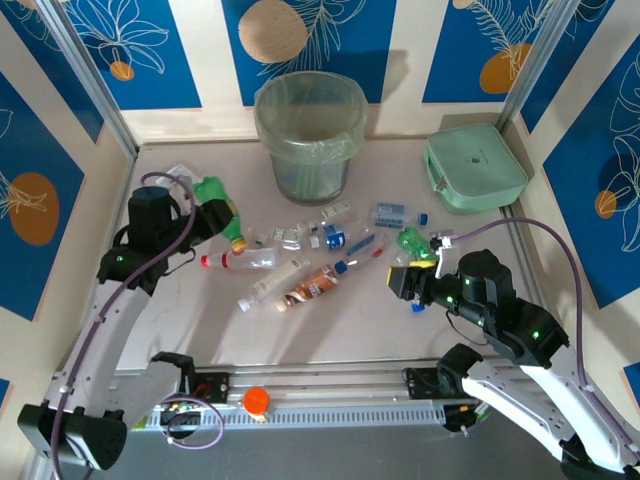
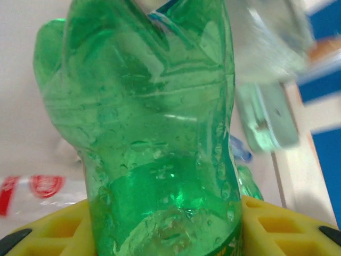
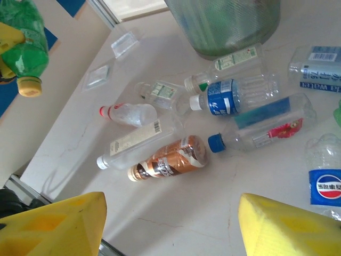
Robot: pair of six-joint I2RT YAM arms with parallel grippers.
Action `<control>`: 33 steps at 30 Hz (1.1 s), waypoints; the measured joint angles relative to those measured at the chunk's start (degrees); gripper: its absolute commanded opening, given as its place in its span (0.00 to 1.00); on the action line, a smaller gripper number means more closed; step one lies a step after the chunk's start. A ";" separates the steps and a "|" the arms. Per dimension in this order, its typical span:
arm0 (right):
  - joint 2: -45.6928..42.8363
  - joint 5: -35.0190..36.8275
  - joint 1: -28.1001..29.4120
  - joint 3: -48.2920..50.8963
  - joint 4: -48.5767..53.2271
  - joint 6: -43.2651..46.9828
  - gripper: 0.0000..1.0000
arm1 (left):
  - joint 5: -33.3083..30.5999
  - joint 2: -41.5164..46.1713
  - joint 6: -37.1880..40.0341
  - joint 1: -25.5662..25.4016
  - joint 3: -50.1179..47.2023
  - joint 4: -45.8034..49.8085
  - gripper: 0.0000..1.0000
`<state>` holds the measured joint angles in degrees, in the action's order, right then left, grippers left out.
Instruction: Put the plastic bottles in the bin
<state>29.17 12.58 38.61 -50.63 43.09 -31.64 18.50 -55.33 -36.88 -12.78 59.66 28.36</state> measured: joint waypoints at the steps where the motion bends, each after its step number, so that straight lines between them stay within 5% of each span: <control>1: 0.00 -0.28 0.00 -0.22 -0.31 0.00 0.67 | 1.51 -0.87 1.77 -1.49 1.16 -0.55 0.34; 11: 2.97 -2.01 0.00 -3.02 -1.60 0.11 0.67 | 6.91 -8.15 11.19 -4.98 12.46 -2.97 0.31; 33: 12.72 -1.73 -0.68 -13.57 -0.59 3.13 0.67 | 1.73 -46.95 7.17 -5.03 52.17 -20.70 0.30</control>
<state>41.89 10.85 37.93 -64.20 42.50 -28.51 20.23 -102.28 -29.71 -17.80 111.83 7.66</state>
